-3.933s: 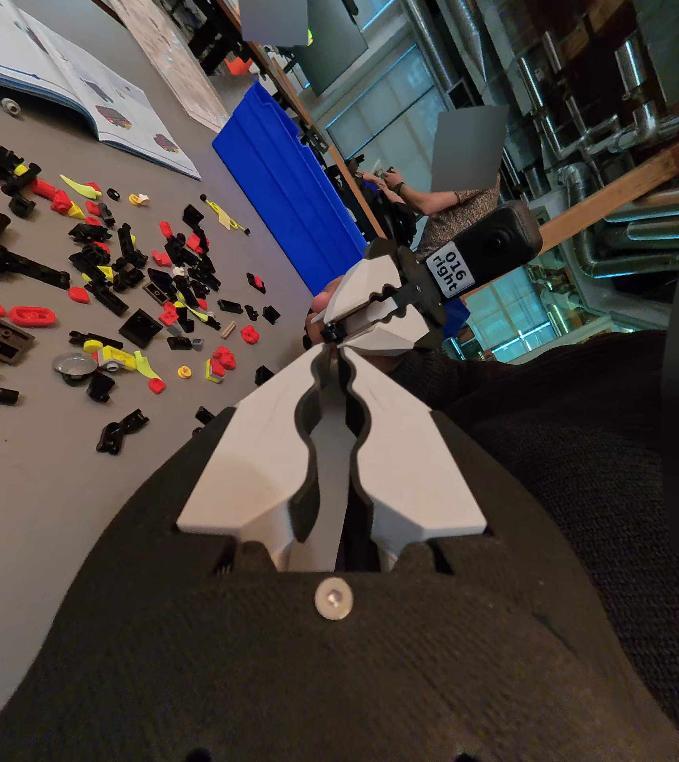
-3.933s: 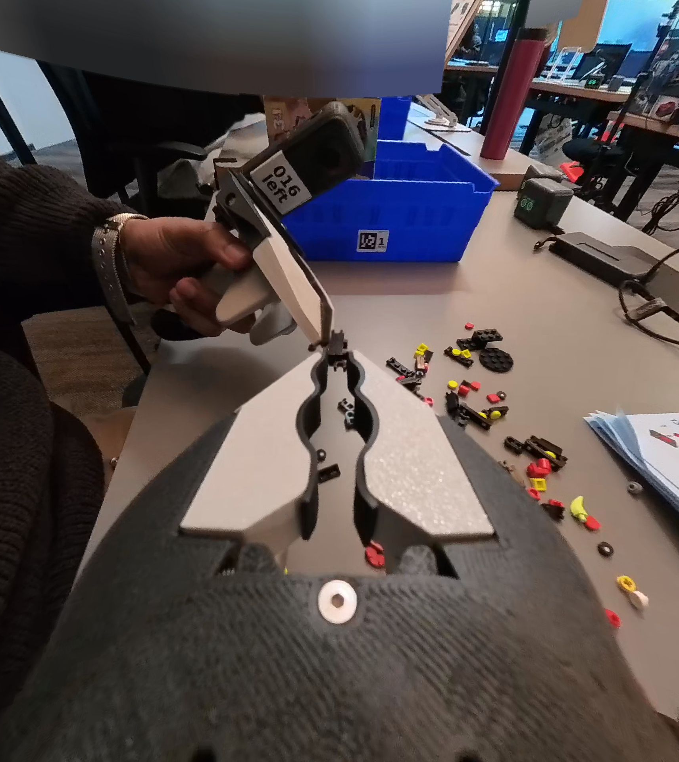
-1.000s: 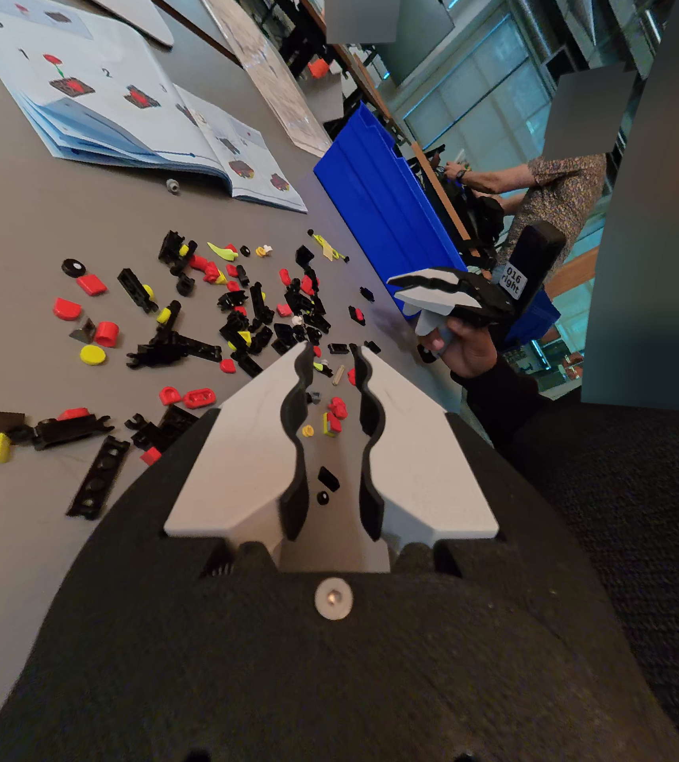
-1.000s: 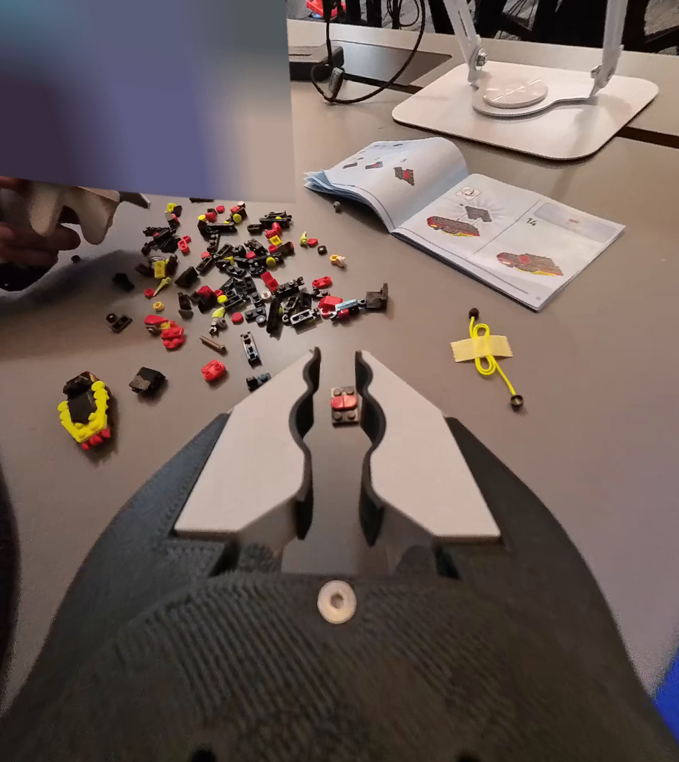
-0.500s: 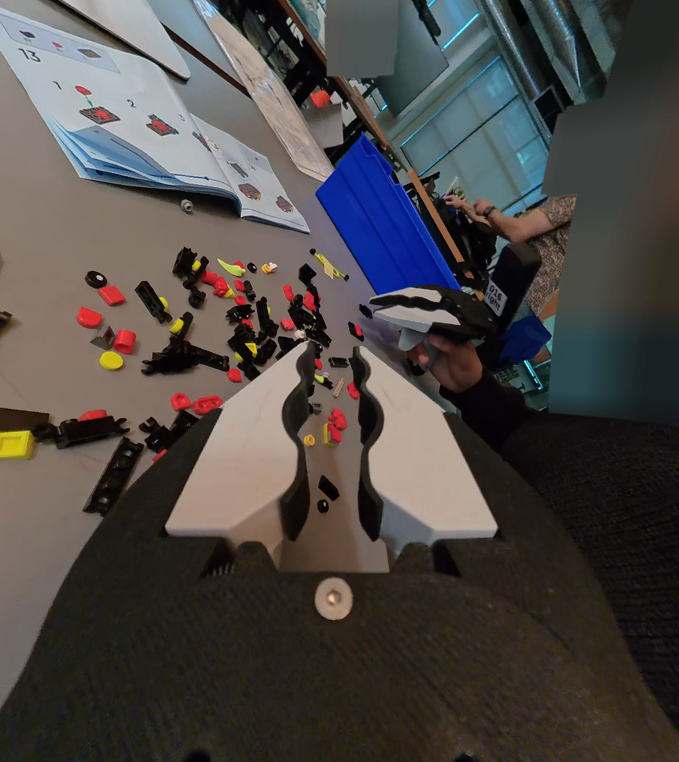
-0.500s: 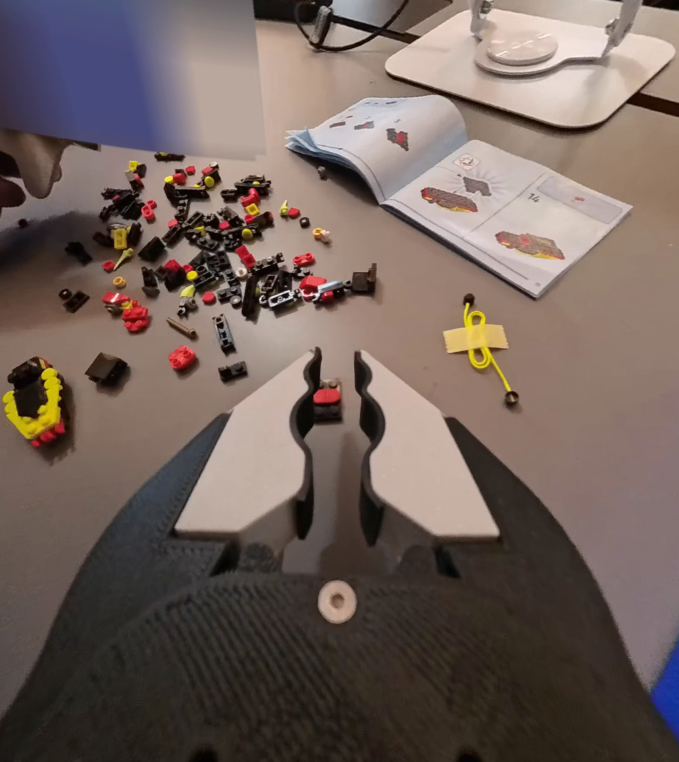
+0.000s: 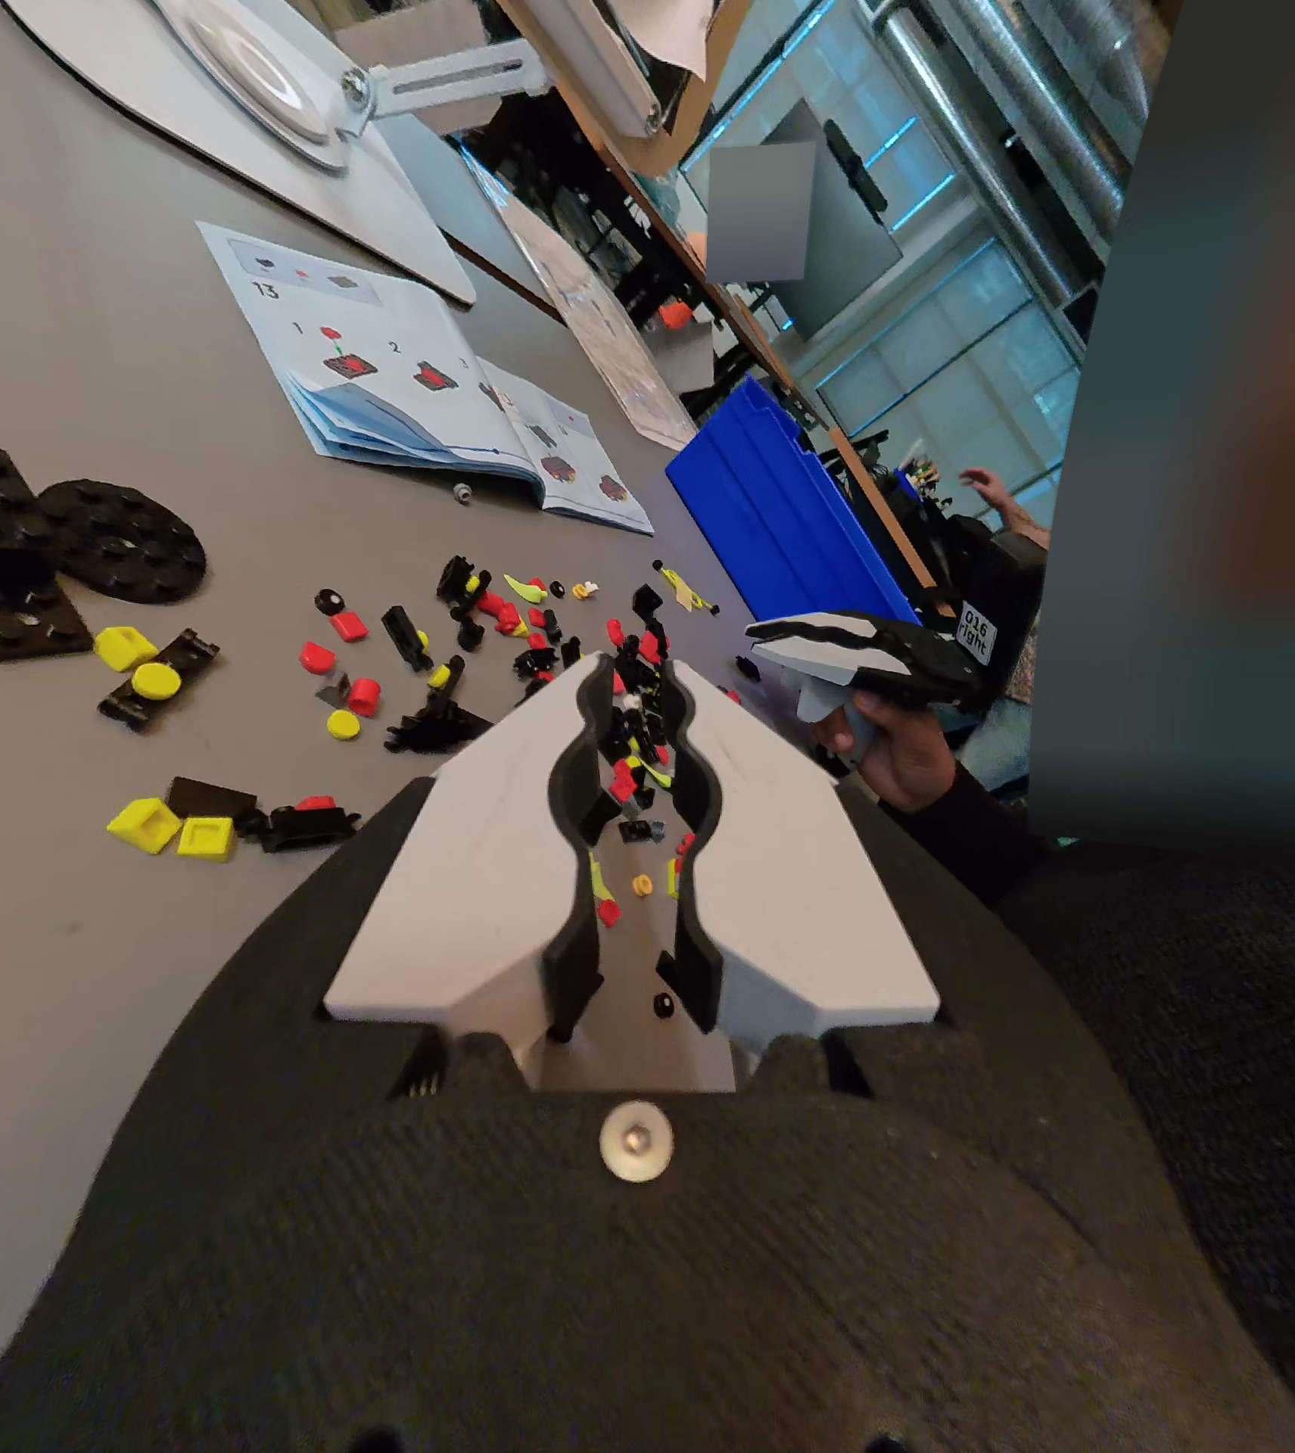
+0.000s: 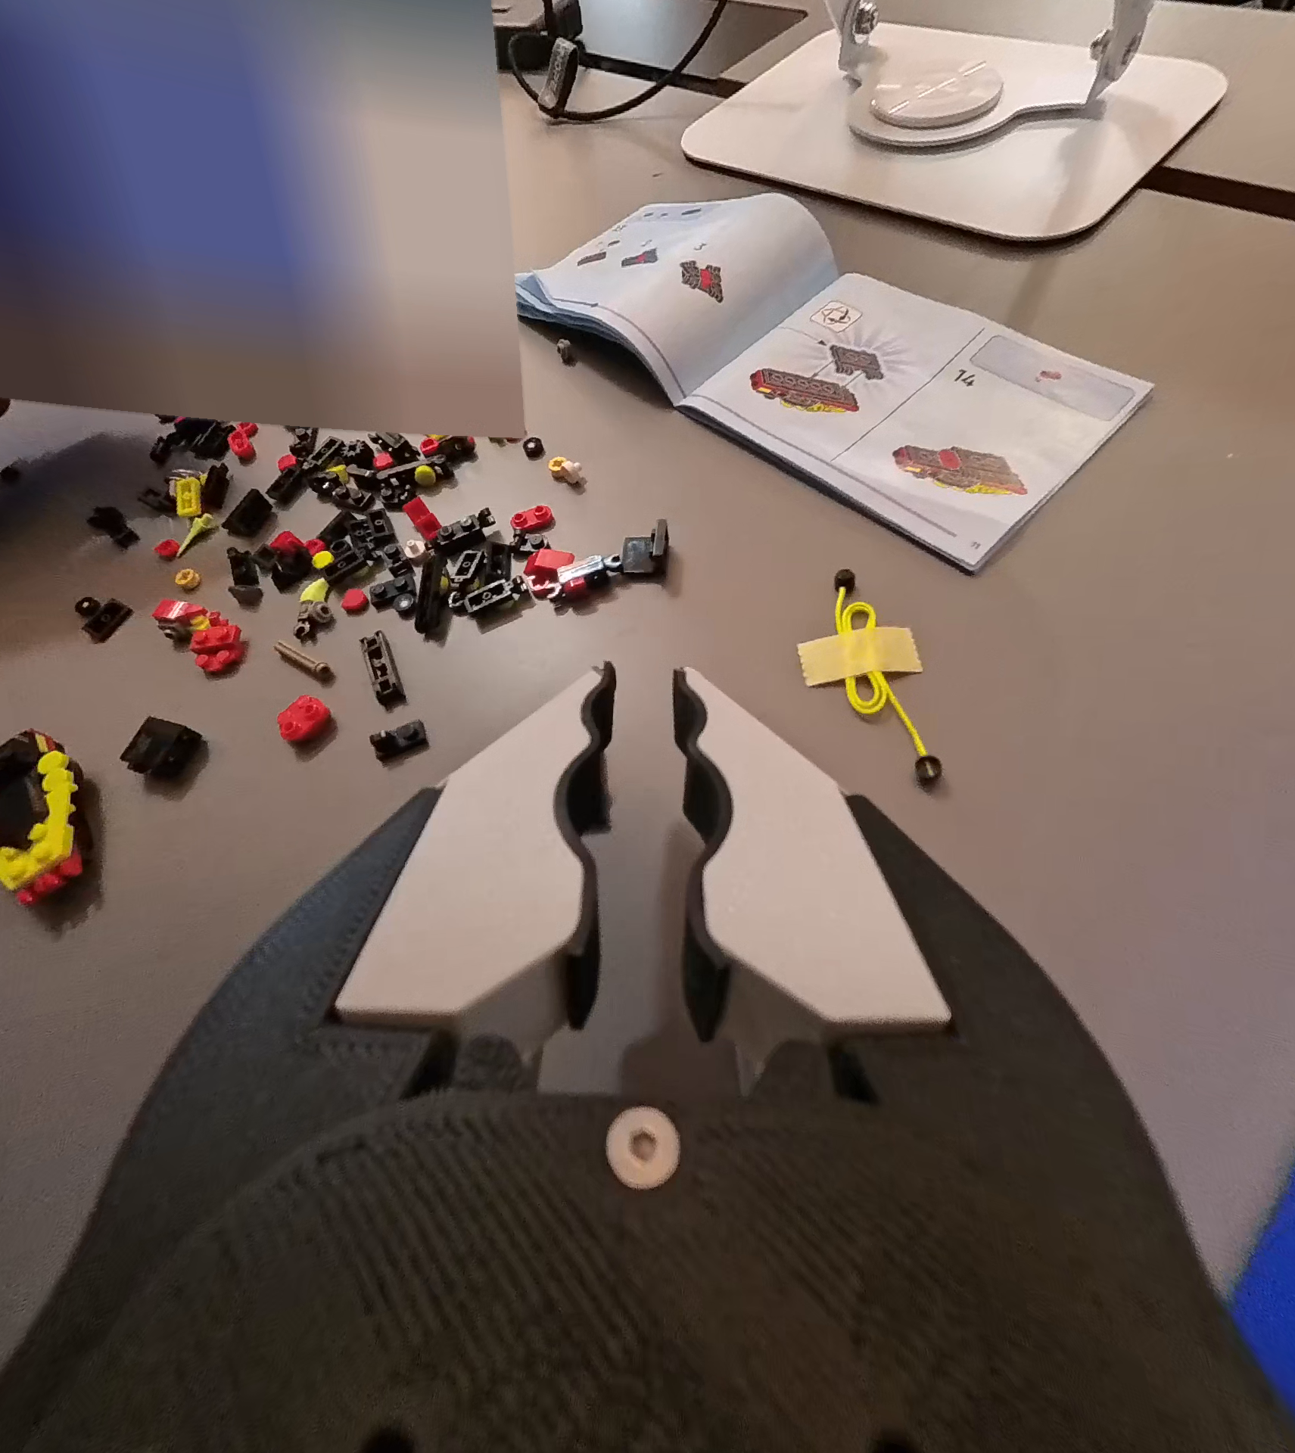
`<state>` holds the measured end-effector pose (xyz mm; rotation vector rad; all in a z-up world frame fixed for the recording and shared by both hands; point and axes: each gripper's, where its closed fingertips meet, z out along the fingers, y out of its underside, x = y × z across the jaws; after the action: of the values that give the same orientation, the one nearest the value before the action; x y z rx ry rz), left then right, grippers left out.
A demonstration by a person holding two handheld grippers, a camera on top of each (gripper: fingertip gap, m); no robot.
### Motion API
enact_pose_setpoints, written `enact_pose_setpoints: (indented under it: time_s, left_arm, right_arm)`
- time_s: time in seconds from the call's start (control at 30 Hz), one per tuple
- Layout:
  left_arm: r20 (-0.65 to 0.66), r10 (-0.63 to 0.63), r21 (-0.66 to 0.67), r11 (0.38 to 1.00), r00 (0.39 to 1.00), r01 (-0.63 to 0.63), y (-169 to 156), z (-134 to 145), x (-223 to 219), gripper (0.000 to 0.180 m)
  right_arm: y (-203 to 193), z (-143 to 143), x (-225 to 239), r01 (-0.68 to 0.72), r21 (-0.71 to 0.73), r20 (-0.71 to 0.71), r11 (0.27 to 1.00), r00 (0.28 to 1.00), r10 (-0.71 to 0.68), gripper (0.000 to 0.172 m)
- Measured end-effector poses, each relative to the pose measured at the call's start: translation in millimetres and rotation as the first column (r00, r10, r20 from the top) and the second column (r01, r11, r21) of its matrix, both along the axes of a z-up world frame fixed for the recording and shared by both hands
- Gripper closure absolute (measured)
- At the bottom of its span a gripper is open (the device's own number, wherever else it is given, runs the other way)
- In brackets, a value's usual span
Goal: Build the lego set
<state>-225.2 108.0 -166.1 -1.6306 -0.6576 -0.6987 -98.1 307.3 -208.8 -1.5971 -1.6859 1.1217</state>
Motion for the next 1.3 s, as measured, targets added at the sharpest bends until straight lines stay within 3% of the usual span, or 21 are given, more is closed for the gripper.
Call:
enact_pose_setpoints:
  time_s: [0.27,0.47,0.83,1.0,1.13,1.3]
  left_arm:
    - [0.02,-0.011,-0.005,1.0,1.0,0.011,0.9,-2.1,1.4,0.17]
    - [0.035,-0.013,-0.016,1.0,0.999,0.013,1.3,-5.0,1.3,0.17]
    - [-0.004,-0.019,-0.049,0.999,1.0,0.019,1.8,-8.1,3.7,0.17]
    - [0.01,-0.014,-0.053,0.998,1.0,0.015,2.1,-10.5,2.3,0.17]
    - [0.021,-0.021,-0.056,0.998,1.0,0.023,3.3,-12.2,3.3,0.169]
    - [0.024,-0.023,-0.057,0.998,0.999,0.024,3.1,-12.1,3.7,0.169]
  right_arm:
    - [4.0,0.7,-1.8,0.006,0.006,-0.002,1.0,1.0,-0.006,0.159]
    - [38.5,17.8,15.7,0.168,0.132,0.003,0.977,0.986,-0.169,0.155]
    - [44.6,-20.8,42.6,0.21,0.244,0.242,0.947,0.932,-0.269,0.153]
    - [29.4,-31.6,29.6,0.182,0.081,0.26,0.98,0.945,-0.197,0.165]
    - [-17.2,-25.6,-0.9,0.02,-0.078,0.189,0.997,0.982,-0.005,0.161]
    - [-11.0,-23.9,7.9,0.001,-0.006,0.195,1.0,0.981,0.0,0.153]
